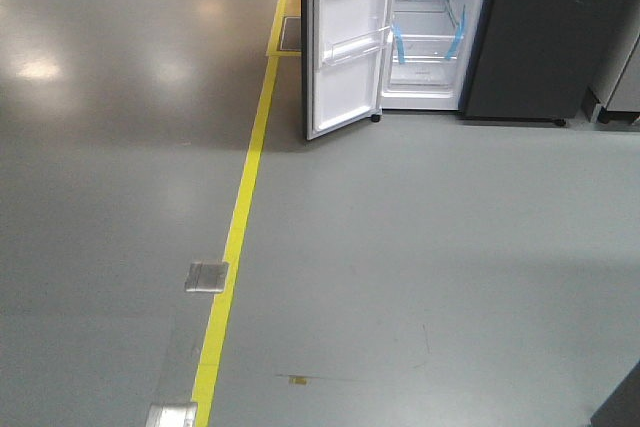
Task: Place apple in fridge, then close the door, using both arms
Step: 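Drive up to the open fridge door holding the apple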
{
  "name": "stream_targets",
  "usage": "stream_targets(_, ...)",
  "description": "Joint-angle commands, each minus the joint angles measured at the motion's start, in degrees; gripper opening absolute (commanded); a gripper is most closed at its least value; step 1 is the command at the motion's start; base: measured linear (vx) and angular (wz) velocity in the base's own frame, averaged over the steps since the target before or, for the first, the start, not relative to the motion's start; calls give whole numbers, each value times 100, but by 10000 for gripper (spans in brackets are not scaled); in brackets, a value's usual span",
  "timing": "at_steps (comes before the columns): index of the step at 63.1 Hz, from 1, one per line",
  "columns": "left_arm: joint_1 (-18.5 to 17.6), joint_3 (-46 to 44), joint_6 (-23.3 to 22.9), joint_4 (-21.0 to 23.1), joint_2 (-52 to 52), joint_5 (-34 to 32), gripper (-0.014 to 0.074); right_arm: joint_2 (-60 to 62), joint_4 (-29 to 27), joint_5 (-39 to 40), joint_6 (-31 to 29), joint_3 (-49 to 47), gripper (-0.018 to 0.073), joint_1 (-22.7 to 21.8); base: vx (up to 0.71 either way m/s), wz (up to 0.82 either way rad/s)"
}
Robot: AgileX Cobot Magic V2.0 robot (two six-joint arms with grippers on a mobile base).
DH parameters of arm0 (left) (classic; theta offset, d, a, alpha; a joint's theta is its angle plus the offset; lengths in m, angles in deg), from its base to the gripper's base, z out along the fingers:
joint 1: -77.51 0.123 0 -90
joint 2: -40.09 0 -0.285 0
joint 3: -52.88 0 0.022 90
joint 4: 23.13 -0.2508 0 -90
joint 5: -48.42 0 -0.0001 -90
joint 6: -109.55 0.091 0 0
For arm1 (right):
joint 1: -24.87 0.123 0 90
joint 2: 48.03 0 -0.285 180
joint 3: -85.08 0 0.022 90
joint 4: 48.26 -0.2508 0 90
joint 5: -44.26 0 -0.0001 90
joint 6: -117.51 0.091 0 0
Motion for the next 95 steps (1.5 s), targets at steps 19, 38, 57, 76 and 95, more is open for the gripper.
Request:
stream_targets(19,-24,117,-46,55,-88,-411,-6,9,-175,100,-5,-107,-4,-1,32,-5)
stream_targets(38,-24,117,-46,55,-88,-411,-6,9,-175,100,-5,-107,-4,-1,31,-5)
stream_targets(57,-24,117,-46,55,-88,-411,-6,9,-175,100,-5,-107,-4,-1,31,-6)
stream_targets(76,-24,117,-46,55,-88,-411,-6,9,-188,100,-5,-107,-4,-1,32,-4)
stream_targets(95,-24,117,-46,55,-88,-411,-6,9,-188,100,-5,-107,-4,-1,32,-3)
